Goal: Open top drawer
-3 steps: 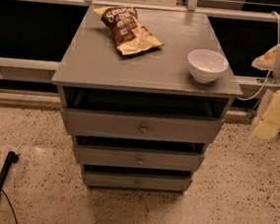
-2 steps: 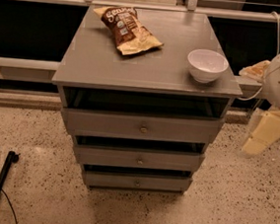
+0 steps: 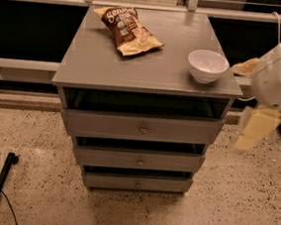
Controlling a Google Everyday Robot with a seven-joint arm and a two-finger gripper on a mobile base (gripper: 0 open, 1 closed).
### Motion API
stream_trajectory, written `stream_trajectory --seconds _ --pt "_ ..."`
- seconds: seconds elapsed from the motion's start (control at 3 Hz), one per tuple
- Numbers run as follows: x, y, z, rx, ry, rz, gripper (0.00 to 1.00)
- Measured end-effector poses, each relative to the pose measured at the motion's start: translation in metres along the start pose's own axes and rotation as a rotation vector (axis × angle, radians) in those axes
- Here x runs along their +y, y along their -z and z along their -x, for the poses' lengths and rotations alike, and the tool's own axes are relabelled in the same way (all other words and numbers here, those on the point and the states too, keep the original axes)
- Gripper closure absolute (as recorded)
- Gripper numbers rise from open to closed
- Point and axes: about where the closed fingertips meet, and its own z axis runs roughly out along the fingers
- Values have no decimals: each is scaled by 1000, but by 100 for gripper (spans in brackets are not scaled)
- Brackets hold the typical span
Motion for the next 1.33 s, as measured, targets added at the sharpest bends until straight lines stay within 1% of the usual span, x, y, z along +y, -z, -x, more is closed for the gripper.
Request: stream_trajectory --seconds 0.33,0.67,1.0,1.33 --pt "-12 -66 3 -22 39 35 0" --pt "-10 -171 -9 -8 105 49 0" --pt "-6 -206 -21 -9 199 9 0" --pt "-9 -205 -19 -12 206 -3 0"
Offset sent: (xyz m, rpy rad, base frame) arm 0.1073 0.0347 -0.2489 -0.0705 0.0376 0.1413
